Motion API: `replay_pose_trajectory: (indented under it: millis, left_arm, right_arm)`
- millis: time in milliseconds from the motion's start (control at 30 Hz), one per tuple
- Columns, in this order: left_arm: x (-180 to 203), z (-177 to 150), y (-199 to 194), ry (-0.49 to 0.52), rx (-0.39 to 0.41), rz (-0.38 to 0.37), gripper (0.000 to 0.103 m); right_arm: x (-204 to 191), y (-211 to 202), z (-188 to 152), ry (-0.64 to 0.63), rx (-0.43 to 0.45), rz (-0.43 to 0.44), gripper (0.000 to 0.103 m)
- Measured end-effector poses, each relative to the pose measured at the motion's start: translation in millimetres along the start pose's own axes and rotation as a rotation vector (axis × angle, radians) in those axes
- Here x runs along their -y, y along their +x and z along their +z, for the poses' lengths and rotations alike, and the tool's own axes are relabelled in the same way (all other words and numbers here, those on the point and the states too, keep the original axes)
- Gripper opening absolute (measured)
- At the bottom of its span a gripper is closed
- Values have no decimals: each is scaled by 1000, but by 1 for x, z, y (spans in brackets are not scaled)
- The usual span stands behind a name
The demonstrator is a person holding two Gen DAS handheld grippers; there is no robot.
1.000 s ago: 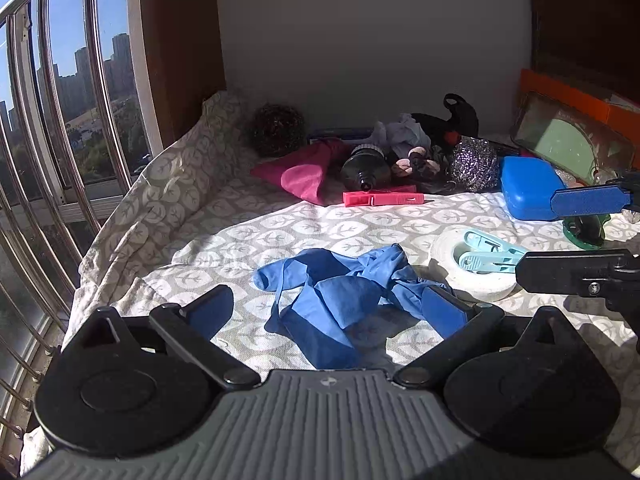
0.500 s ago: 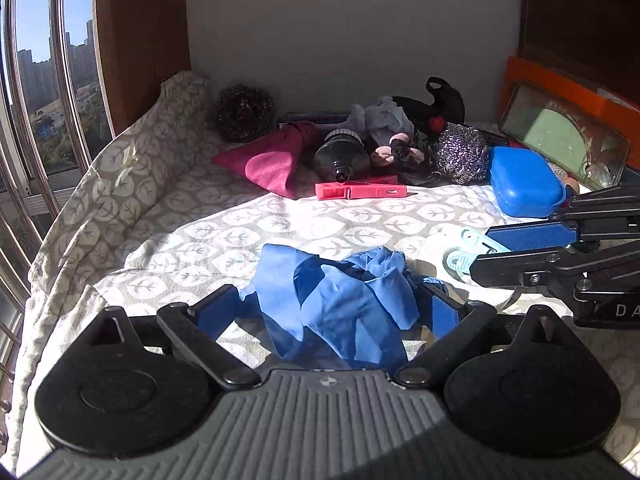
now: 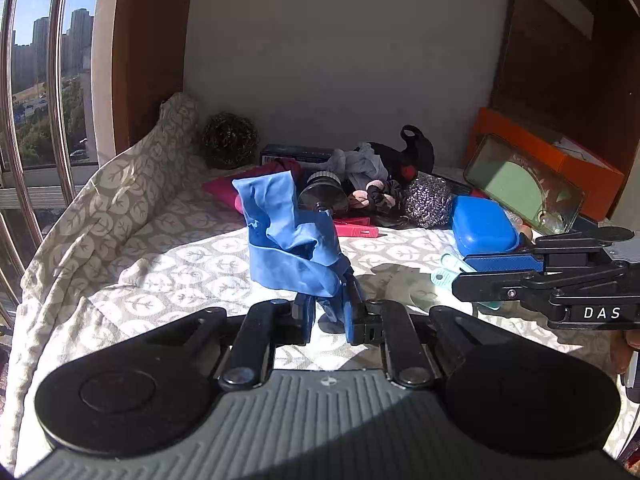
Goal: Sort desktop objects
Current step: 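Grasp the blue rubber glove with the left tool while the right tool grasps the teal clothespin, then lift and carry the glove and clothespin with both tools to the orange box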
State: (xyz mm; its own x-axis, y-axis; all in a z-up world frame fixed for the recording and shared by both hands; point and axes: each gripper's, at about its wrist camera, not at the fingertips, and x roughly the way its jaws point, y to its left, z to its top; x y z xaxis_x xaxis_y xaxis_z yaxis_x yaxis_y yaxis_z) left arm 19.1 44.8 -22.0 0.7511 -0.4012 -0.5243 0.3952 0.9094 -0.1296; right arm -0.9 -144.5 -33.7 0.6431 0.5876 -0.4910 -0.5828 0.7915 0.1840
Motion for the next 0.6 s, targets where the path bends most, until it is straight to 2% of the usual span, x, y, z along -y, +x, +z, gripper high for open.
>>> replay_pose_trajectory:
  millis: [67,167,233,267,300,333,367,400,500,600]
  left_arm:
    - [1,3,-3,5,16,2,12]
    - [1,6,-3,9,16,-2,12]
    - [2,7,3,20,-16,-3,16]
    - [0,5,7,-7,-4,11,18]
    - [0,5,11,-23,-5,21,36]
    - [-1,5,15,-42,-9,36,49]
    - [-2,6,18,-57,-8,53,70]
    - [-1,6,22,-49,-11,64,77]
    - [1,8,38,-22,-45,105,79]
    - [-3,9,52,-46,-65,119,79]
  right_arm:
    - [1,-3,2,5,12,1,21]
    - [3,-8,4,13,30,-1,21]
    - [4,-10,5,19,36,-2,21]
    - [4,-11,5,21,40,-4,21]
    - [5,-12,4,23,41,-6,21]
    - [5,-12,4,25,42,-7,21]
    - [5,-13,4,27,43,-9,21]
    - [5,-14,3,29,43,-11,21]
    - [6,-14,2,34,43,-14,21]
    - [7,-14,1,40,43,-16,21]
